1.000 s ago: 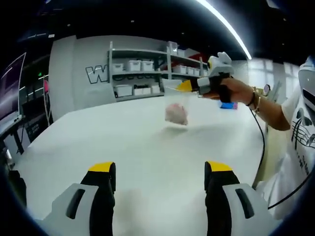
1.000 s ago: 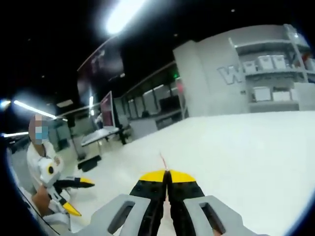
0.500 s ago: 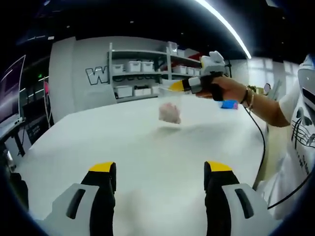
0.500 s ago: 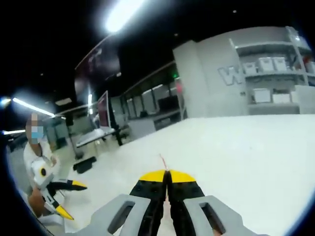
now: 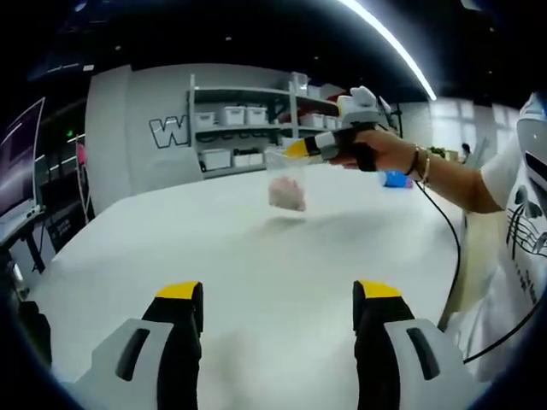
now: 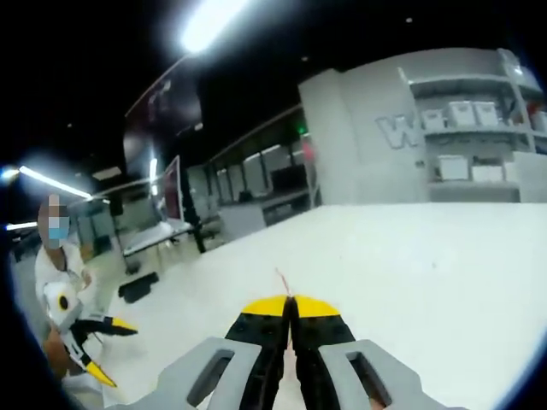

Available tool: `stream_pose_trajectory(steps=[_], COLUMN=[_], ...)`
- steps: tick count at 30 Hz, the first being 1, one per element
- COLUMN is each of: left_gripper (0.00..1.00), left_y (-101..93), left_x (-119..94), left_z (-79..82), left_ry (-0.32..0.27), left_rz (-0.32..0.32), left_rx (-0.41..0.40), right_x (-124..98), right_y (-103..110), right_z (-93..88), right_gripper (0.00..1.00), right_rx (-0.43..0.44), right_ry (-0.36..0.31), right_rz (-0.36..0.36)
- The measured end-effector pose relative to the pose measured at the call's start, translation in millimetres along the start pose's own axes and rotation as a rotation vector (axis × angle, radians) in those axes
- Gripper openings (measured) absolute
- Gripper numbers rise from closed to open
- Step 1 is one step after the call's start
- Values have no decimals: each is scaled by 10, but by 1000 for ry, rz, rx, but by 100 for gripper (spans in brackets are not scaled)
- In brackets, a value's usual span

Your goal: Open the resealable bag by pulling the two sides of the seal apart until the entire bag opening is separated and visibly accessible.

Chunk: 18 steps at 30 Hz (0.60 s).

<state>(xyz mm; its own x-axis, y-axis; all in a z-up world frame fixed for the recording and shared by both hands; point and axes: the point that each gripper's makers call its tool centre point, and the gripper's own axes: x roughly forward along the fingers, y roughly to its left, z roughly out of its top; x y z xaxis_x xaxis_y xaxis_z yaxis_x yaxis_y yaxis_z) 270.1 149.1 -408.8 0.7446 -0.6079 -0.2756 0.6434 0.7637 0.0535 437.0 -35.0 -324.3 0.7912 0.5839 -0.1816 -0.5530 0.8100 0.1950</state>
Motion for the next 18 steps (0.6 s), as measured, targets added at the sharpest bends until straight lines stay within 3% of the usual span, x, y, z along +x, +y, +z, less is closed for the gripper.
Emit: stream_pose_trajectory(steps=[18], left_gripper=[70], left_y=[33], left_x=[-22], left_z=[9], left_ry=[-6], left_rz=[5], left_rx=[-1], right_x=[285], right_y=[-110], right_z=[107], right_gripper=[0], right_rx=[-2], right_ry=[6], right_rz=[-18])
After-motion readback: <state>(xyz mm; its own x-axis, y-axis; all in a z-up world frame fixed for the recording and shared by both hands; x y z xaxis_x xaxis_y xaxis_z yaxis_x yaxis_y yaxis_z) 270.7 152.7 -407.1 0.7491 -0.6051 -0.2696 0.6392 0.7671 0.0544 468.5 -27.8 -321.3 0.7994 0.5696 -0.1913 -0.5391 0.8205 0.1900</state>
